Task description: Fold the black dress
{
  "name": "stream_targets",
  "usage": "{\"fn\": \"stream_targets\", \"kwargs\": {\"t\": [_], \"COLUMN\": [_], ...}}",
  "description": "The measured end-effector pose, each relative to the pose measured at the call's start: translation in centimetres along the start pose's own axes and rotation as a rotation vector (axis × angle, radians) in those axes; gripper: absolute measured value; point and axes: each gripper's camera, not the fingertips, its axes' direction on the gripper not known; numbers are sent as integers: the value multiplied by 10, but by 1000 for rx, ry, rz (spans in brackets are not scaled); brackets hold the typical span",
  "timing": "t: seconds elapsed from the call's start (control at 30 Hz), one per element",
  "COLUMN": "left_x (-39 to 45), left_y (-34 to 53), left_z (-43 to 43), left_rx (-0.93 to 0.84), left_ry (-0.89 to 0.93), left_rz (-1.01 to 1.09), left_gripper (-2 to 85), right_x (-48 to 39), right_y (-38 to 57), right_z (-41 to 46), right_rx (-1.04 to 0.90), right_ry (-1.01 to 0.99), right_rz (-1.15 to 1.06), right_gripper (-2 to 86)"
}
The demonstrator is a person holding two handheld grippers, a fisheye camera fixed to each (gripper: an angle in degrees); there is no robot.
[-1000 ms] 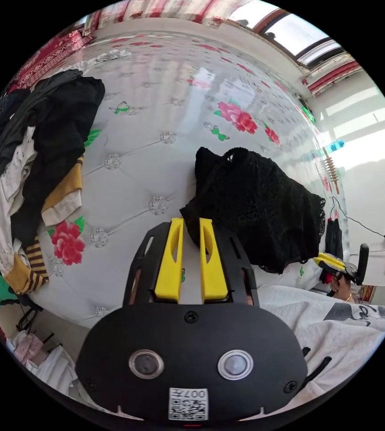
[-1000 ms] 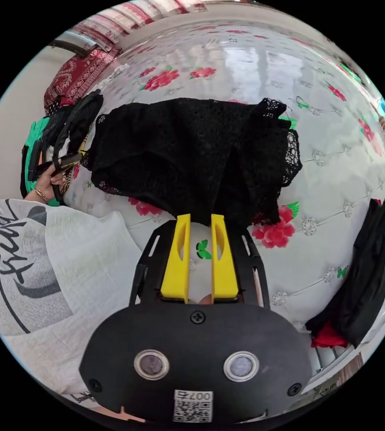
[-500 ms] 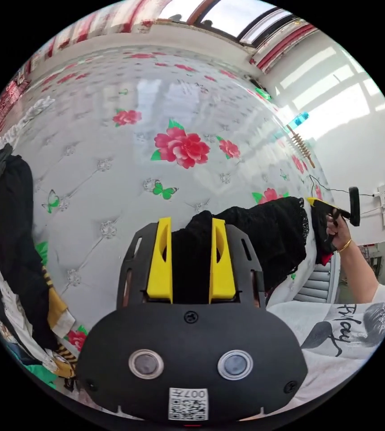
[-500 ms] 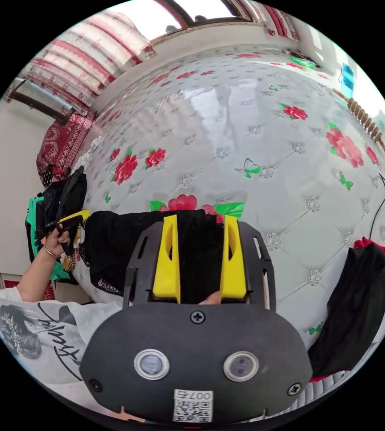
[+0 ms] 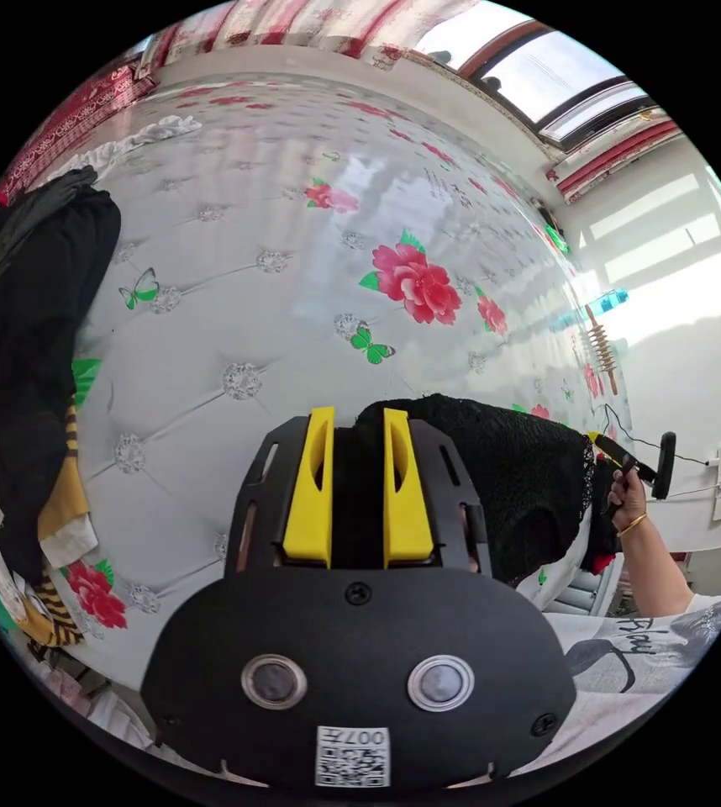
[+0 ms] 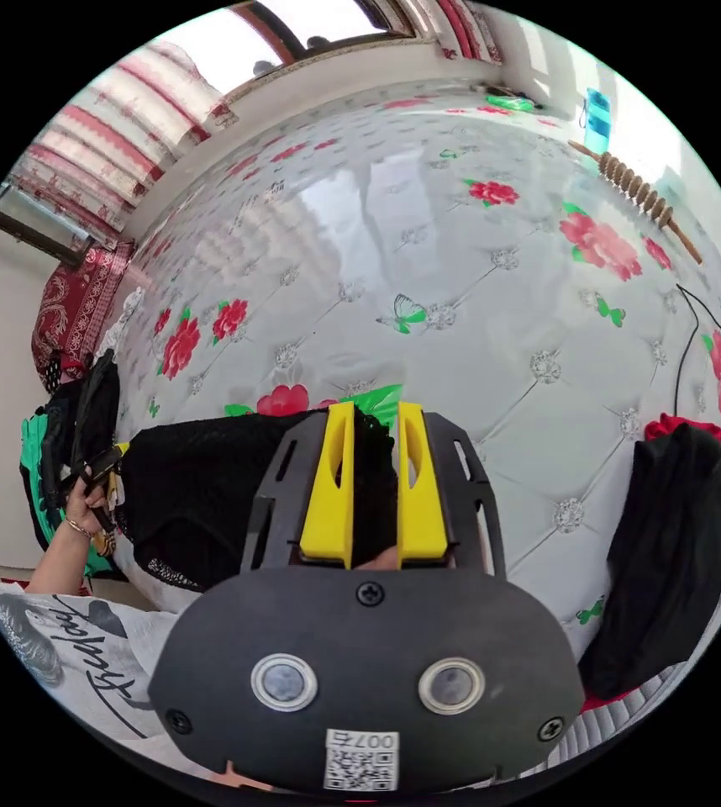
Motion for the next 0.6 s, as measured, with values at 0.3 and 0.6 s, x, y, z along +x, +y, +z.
{"fn": "stream_targets", "kwargs": {"t": [0.3, 0.6], "left_x": [-45, -69], "left_y": [76, 120], "left_z": [-32, -30], "left_rx": [-58, -93], "left_ry": [86, 173], "left_rz": [-52, -139], "left_gripper": [106, 123], "right_x": [-129, -225], "right_y": [79, 130], "right_z": [-11, 95], "right_rx": [-86, -453], "right_ry": [-196, -69], "right_rz": [-386, -632], "right_gripper": [45, 53]}}
